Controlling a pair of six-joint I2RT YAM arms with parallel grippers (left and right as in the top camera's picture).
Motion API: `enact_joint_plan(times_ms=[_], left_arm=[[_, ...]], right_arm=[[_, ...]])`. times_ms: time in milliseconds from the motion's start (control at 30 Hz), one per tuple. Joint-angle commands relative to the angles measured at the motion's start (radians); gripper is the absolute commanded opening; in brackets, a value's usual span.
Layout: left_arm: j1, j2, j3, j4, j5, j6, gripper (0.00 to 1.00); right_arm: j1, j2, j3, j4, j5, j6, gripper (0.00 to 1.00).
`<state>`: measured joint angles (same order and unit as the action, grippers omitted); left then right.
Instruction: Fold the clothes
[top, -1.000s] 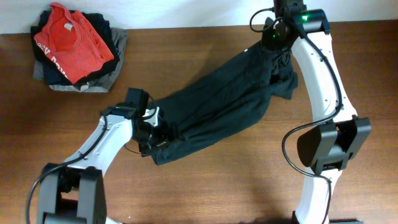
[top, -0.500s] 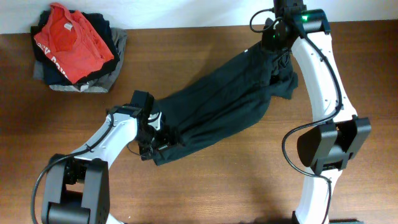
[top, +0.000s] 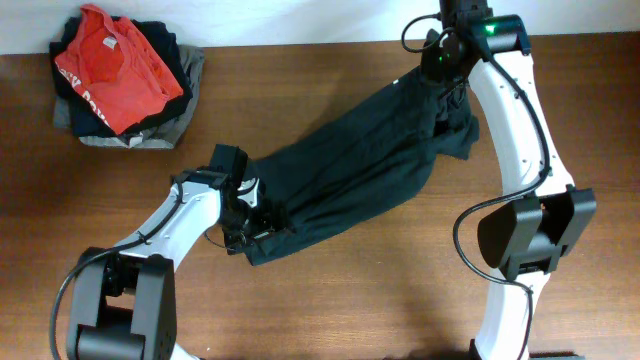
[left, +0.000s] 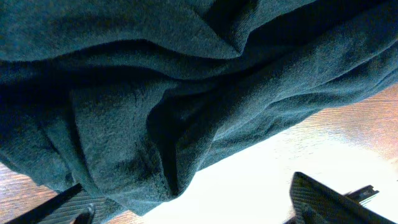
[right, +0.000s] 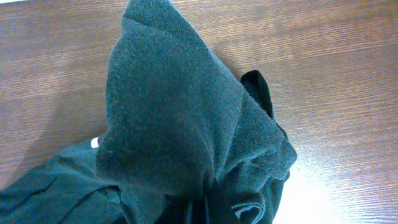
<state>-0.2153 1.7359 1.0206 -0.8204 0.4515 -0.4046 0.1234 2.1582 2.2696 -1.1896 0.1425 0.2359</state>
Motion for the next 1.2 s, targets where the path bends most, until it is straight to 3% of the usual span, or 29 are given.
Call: enact_joint_plan(times_ms=[0, 200, 333, 500, 567, 767, 833, 933, 1167], left_arm=[[-0.001, 0.007, 0.017, 0.013, -0.011, 0.012, 0.89], [-0.027, 0.015, 0.017, 0.022, -0.011, 0.017, 0.89], [-0.034, 0.015, 0.017, 0.028, -0.011, 0.017, 0.70], [-0.034, 0.015, 0.017, 0.037, -0.011, 0.017, 0.34], [-0.033, 0.015, 0.018, 0.051, -0.012, 0.017, 0.01], [-0.031, 0.005, 0.140, 0.013, -0.095, 0.076, 0.00], [-0.031, -0.014, 0.345, -0.076, -0.243, 0.131, 0.00], [-0.031, -0.020, 0.517, -0.144, -0.332, 0.138, 0.00], [-0.031, -0.022, 0.862, -0.206, -0.349, 0.198, 0.00]], right_arm=[[0.007, 0.007, 0.019, -0.001, 0.027, 0.008, 0.04], [0.007, 0.007, 0.019, -0.003, 0.027, 0.008, 0.04], [0.007, 0.007, 0.019, -0.003, 0.027, 0.008, 0.04], [0.007, 0.007, 0.019, -0.005, 0.027, 0.008, 0.04], [0.007, 0.006, 0.019, -0.004, 0.027, 0.008, 0.04], [0.006, -0.021, 0.030, -0.004, 0.027, 0.008, 0.04], [-0.002, -0.061, 0.075, -0.020, 0.028, 0.009, 0.04], [-0.008, -0.099, 0.106, -0.041, 0.028, 0.009, 0.04], [-0.014, -0.187, 0.177, -0.106, 0.067, 0.008, 0.04]])
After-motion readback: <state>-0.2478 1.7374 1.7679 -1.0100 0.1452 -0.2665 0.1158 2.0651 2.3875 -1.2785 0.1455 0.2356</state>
